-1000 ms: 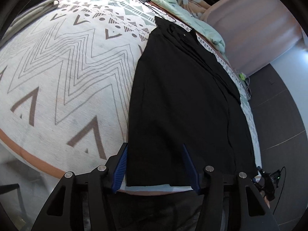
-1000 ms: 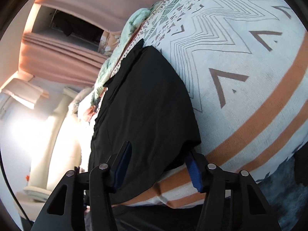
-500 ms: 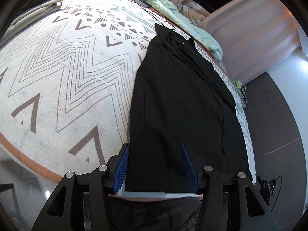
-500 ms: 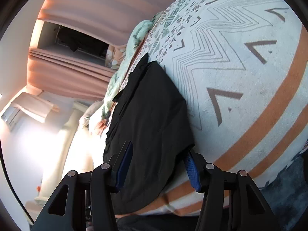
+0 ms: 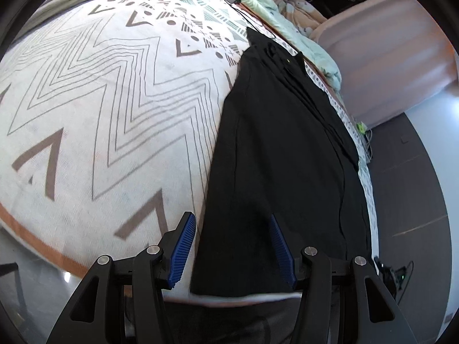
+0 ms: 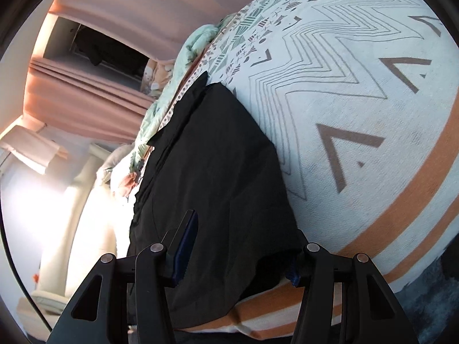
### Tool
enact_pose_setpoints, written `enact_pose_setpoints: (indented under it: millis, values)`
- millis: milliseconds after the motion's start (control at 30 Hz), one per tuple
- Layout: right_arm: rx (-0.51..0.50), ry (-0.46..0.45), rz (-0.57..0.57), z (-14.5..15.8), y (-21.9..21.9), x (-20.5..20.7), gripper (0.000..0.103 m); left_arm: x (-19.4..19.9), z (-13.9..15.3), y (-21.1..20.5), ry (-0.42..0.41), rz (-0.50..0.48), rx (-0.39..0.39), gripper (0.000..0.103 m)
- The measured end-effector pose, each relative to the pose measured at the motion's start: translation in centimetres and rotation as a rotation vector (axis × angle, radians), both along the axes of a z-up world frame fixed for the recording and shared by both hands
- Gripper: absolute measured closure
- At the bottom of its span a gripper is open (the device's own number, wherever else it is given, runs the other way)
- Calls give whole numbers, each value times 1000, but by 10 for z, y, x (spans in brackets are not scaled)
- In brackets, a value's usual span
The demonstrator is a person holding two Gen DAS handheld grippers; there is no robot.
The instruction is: Fold large clothes
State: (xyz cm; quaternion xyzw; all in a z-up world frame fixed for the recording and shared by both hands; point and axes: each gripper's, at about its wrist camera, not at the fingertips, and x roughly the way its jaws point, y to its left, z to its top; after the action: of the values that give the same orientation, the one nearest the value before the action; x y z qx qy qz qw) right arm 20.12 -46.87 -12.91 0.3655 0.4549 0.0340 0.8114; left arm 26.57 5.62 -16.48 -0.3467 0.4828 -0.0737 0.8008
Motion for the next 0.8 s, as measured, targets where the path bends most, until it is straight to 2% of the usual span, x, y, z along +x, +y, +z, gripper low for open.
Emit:
enact_pose_setpoints:
  millis: [233,367,533,600,700,800]
  values:
    - [73,-30,-3,-2,0,-5,48,-18,-9,2,9,-10,-200,48]
    - [74,-54,-33,2,-3,-9,49,-20,-8,3,-25,13,-213,48]
    - [80,-81,-45,7,-4,-10,50,-18,-5,-4,-87,22,-294,48]
    - [69,-78,-44,7,-3,-9,50,-13,-3,-12,-106,6,-300,48]
    - [55,-67,-61,4,-4,-8,51,-6,-3,-20,-84,19,-241,48]
    - [23,-30,-94,0,-8,-5,69,-5,-5,-20,-73,60,-204,48]
